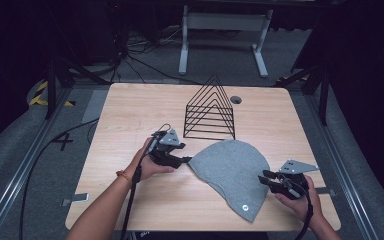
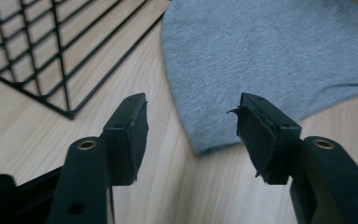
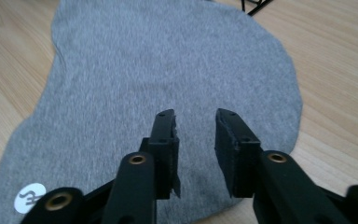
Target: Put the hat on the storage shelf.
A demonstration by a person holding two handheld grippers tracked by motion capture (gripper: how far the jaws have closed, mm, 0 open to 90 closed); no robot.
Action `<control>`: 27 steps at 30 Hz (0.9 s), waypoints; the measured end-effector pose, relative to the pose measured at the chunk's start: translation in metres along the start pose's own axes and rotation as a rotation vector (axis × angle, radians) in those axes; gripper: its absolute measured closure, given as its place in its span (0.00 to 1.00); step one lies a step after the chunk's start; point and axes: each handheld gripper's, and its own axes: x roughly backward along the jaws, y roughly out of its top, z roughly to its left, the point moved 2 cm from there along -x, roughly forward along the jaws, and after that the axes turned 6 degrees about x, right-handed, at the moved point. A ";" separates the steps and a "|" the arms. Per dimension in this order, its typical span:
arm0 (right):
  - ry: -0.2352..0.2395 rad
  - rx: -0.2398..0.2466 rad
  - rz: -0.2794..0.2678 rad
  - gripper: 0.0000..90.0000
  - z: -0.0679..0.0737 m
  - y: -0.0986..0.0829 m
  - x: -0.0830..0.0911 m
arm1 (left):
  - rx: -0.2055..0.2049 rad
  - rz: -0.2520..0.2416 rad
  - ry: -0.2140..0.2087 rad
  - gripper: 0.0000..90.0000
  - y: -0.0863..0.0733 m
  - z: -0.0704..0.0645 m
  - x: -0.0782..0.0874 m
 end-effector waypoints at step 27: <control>-0.014 0.081 0.103 0.73 -0.004 0.003 -0.037 | -0.017 0.143 -0.052 0.70 -0.044 -0.054 -0.001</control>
